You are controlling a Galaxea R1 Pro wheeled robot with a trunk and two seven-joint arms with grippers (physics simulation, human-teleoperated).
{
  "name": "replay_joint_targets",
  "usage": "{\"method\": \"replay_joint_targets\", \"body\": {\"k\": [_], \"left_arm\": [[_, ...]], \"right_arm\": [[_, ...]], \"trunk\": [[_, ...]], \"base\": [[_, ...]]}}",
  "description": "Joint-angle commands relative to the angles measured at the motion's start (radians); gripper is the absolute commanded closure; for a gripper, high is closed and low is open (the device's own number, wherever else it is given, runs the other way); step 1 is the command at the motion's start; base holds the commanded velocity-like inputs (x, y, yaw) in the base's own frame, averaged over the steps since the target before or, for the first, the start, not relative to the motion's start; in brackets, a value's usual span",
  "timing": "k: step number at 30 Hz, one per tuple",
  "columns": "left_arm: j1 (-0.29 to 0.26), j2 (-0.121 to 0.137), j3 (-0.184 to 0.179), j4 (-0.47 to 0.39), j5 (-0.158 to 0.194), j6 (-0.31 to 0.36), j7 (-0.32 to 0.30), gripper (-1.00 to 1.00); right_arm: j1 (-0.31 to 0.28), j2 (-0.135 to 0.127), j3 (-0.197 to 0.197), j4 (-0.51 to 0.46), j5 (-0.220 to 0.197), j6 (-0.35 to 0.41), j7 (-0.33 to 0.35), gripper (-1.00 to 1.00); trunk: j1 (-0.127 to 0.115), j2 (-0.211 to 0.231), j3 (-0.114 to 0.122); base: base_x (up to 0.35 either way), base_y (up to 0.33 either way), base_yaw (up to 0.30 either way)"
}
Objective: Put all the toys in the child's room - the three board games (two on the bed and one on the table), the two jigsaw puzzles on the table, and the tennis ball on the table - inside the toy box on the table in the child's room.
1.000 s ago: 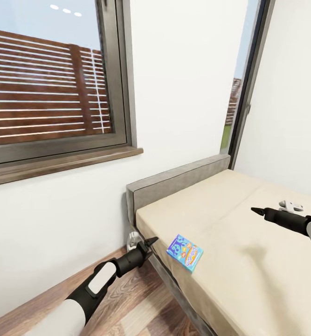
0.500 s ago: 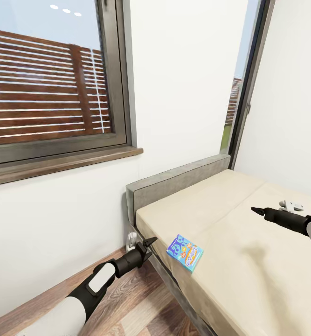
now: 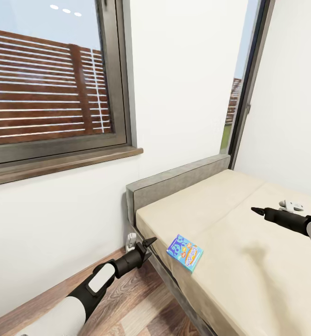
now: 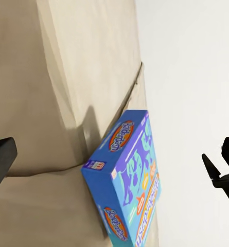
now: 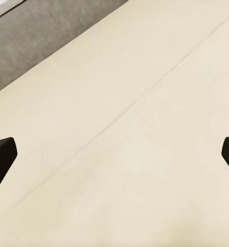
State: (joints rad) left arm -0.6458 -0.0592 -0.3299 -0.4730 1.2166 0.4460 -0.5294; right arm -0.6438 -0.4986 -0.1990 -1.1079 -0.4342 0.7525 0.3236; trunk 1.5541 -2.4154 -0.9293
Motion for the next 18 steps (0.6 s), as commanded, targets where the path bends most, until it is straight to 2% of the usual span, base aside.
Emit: {"method": "replay_joint_targets", "body": {"k": [1,18], "left_arm": [[-0.001,0.0,-0.003,0.003,0.009,0.005,-0.001,-1.0],[-0.001,0.007,0.004,0.04,0.012,0.004,-0.003,-1.0]], "right_arm": [[-0.001,0.0,-0.002,-0.001,0.002,0.005,0.005,-1.0],[-0.001,0.0,-0.014,-0.001,0.002,0.005,0.005,-1.0]], "trunk": [[0.0,0.0,-0.001],[0.0,0.0,-0.001]], "base": [[0.0,0.0,0.0],[0.0,0.0,0.0]]}}
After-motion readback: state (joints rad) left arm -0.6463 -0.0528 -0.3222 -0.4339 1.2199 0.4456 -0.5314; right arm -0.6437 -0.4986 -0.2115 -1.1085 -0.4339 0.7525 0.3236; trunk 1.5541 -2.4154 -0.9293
